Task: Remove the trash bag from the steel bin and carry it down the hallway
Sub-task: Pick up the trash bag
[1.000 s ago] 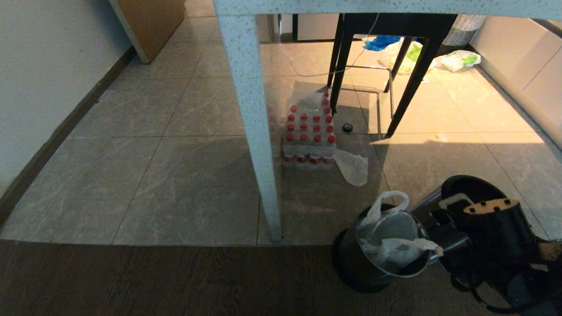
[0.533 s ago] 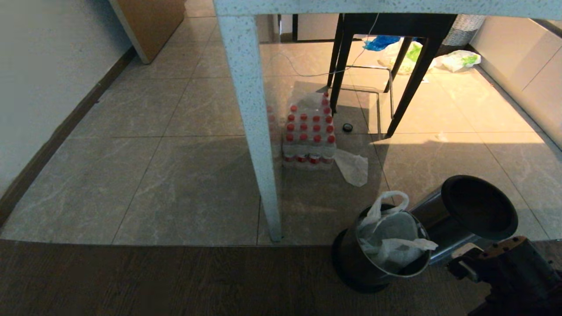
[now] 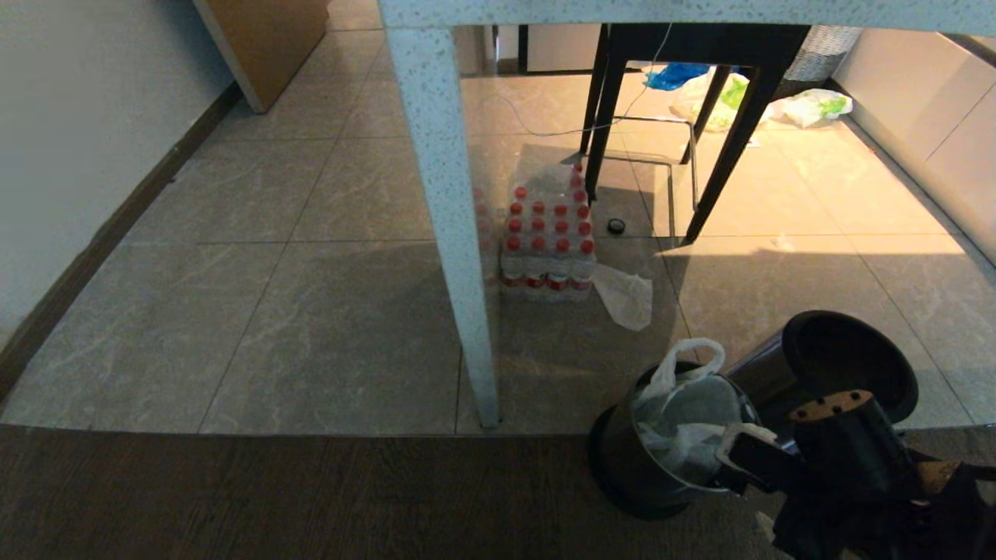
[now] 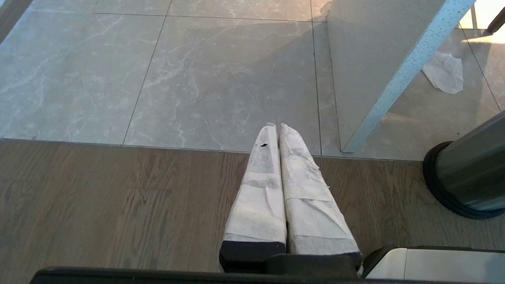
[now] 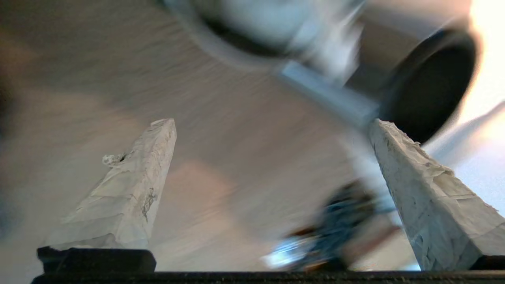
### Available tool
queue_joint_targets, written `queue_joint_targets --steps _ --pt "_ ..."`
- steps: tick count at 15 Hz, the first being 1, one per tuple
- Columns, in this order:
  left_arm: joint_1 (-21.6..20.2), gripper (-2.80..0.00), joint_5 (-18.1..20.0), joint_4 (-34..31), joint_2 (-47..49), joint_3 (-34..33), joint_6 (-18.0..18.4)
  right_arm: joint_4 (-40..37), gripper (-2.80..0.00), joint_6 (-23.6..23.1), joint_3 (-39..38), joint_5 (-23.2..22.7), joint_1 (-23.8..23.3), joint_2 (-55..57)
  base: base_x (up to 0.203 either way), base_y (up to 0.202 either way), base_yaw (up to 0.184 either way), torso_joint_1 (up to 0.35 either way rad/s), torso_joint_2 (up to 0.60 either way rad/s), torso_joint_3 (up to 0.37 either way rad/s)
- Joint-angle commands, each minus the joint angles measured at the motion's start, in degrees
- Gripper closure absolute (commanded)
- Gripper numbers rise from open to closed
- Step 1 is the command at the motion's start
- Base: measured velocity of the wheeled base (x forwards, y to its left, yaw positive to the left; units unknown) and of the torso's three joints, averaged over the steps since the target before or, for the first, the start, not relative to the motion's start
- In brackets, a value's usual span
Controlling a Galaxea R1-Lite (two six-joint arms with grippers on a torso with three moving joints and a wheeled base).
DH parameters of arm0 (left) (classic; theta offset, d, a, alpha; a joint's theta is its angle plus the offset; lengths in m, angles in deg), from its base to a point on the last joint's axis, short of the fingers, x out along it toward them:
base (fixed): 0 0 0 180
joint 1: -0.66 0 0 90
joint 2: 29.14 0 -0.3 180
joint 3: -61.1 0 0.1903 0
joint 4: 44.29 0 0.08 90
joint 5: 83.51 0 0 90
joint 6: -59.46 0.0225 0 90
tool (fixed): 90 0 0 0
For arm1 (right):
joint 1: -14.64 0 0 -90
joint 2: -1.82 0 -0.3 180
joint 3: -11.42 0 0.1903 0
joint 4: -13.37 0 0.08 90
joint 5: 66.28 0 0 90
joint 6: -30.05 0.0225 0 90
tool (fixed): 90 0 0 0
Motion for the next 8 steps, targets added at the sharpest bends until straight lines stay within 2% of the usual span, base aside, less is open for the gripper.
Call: queue_joint_targets --steps 1,3,6,8 --pt "0.00 0.00 -0.02 0.04 -0.11 0.00 -0.04 6.64 -2.80 -6.55 0.29 0.97 -0.03 5.91 0.000 0.000 0.000 0.000 0.00 0.000" --pt "0.00 0.00 -0.02 0.04 -0.11 0.00 -0.04 10.04 -2.80 -10.73 1.03 3.19 -0.82 8.57 0.000 0.000 0.000 0.000 0.00 0.000" --pt "0.00 0.00 -0.02 0.02 -0.11 0.00 -0.04 10.68 -2.80 -17.99 1.70 6.49 -2.84 8.81 0.000 0.000 0.000 0.000 0.00 0.000" --pt "0.00 0.00 -0.02 0.04 -0.10 0.00 -0.04 10.72 -2.80 -18.08 2.51 7.14 -3.52 10.48 0.000 0.000 0.000 0.000 0.00 0.000"
